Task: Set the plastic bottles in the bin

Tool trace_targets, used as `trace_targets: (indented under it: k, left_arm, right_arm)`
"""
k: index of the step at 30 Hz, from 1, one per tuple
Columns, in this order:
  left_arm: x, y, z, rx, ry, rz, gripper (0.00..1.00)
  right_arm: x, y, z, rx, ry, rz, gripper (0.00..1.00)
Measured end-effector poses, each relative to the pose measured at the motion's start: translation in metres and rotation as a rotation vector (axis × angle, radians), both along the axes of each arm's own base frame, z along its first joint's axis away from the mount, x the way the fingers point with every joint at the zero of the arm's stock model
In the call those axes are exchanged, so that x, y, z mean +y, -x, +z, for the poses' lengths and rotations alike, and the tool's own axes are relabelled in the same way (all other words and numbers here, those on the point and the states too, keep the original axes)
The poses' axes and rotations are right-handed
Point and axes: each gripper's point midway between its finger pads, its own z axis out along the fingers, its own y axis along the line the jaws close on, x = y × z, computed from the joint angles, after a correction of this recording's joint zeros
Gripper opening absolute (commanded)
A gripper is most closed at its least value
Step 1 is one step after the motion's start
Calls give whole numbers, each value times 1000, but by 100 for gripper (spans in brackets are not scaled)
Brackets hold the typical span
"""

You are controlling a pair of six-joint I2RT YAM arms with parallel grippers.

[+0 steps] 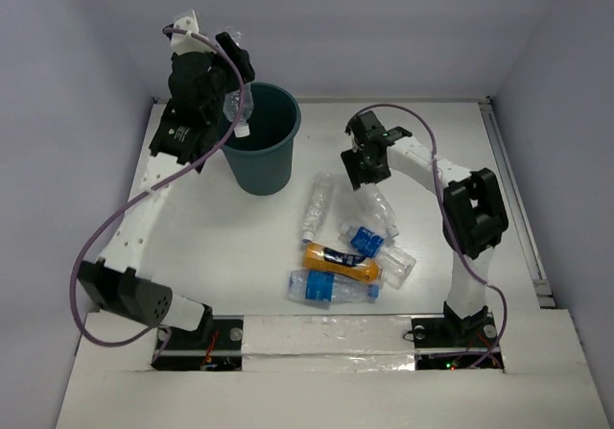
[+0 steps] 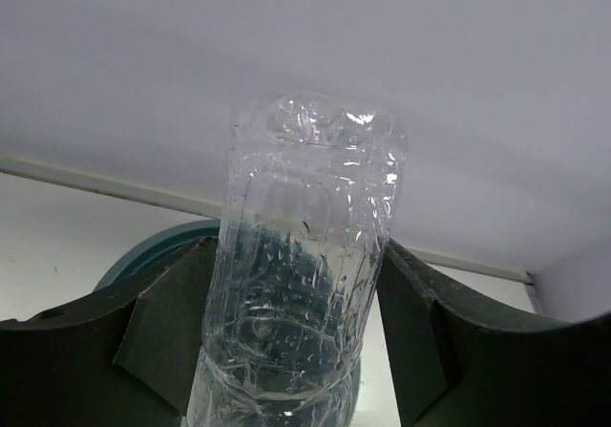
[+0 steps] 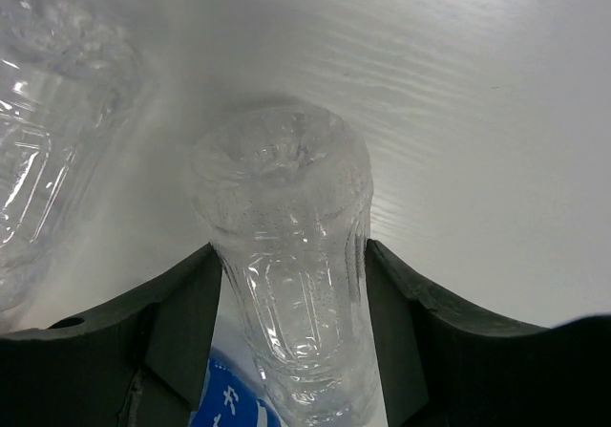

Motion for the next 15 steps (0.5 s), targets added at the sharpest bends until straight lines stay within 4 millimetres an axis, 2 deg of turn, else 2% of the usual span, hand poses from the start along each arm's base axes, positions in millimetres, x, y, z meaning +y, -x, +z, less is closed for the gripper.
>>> trace_targets:
  k: [1,3,5,7,9,12,13,15]
  left_arm:
    - [0,-9,-5,6,-2,7,30]
    - [0,-27,-14,13,-5,20,30]
    - [-1,-43,-24,20,-9,29,30]
    - [-3,-57,-30,17,-15,38,31]
    - [-4,-68,-34,11,-27,48,34]
    - [-4,-78,-40,3,-41,61,54]
    - [-4,-81,-41,0,-45,64,66]
    - [-3,-83,-44,2,-53,68,75]
  right_arm:
    - [-2,-3,3,-17,9,-11,58]
    - [-5,-12,31,-96,7,-38,57]
    - [-6,-22,65,-185,-19,-65,57]
    - [-3,-31,108,-284,-67,-87,57]
    - [2,-37,164,-402,-158,-102,57]
    - [17,-36,250,-560,-348,-102,57]
    - [22,-32,278,-608,-419,-94,58]
    - [34,-26,334,-698,-571,-78,58]
